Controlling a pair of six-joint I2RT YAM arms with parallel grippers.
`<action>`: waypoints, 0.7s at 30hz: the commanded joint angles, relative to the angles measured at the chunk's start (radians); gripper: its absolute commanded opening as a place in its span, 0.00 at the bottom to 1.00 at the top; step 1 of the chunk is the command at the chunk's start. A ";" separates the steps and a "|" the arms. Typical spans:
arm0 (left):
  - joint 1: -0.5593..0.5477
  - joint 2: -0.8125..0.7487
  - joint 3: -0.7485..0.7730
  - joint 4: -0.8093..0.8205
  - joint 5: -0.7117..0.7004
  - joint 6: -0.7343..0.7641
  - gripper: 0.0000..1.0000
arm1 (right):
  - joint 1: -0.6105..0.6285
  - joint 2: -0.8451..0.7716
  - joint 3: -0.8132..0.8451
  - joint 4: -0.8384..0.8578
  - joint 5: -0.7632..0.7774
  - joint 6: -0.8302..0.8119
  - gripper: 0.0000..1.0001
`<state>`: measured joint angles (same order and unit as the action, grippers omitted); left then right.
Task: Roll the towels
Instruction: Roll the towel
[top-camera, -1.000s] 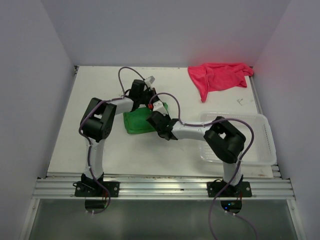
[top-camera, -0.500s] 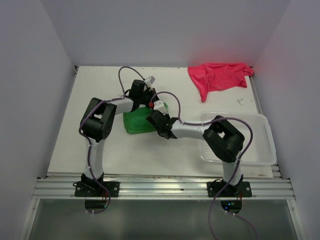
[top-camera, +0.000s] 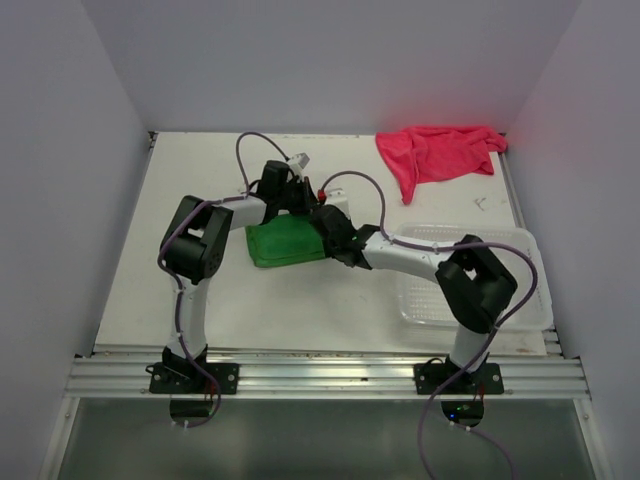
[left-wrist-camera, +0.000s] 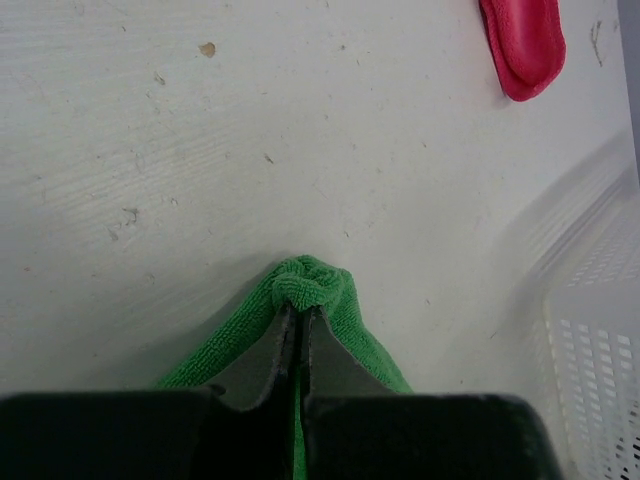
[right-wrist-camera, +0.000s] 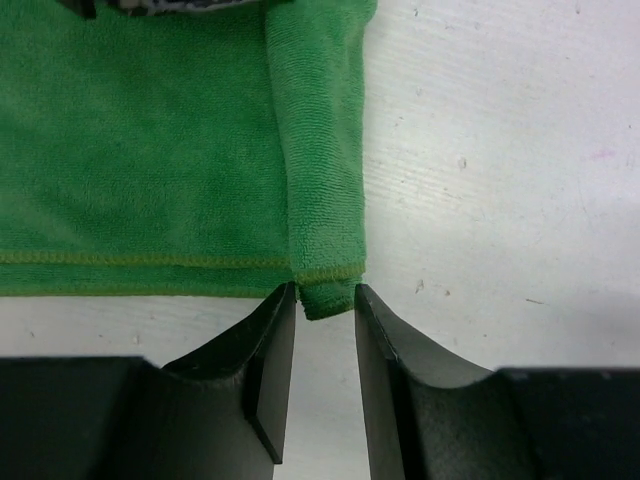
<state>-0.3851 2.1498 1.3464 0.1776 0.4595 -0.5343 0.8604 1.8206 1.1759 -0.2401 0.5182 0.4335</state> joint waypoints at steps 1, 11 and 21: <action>0.022 -0.024 -0.015 0.043 -0.041 0.040 0.00 | -0.047 -0.078 -0.028 0.008 -0.093 0.074 0.34; 0.022 -0.022 -0.023 0.056 -0.028 0.037 0.00 | -0.153 -0.164 -0.146 0.160 -0.279 0.146 0.40; 0.022 -0.025 -0.029 0.060 -0.024 0.037 0.00 | -0.185 -0.271 -0.185 0.265 -0.337 0.185 0.43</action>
<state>-0.3794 2.1498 1.3304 0.2100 0.4591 -0.5301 0.6903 1.6123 0.9871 -0.0517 0.1970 0.5957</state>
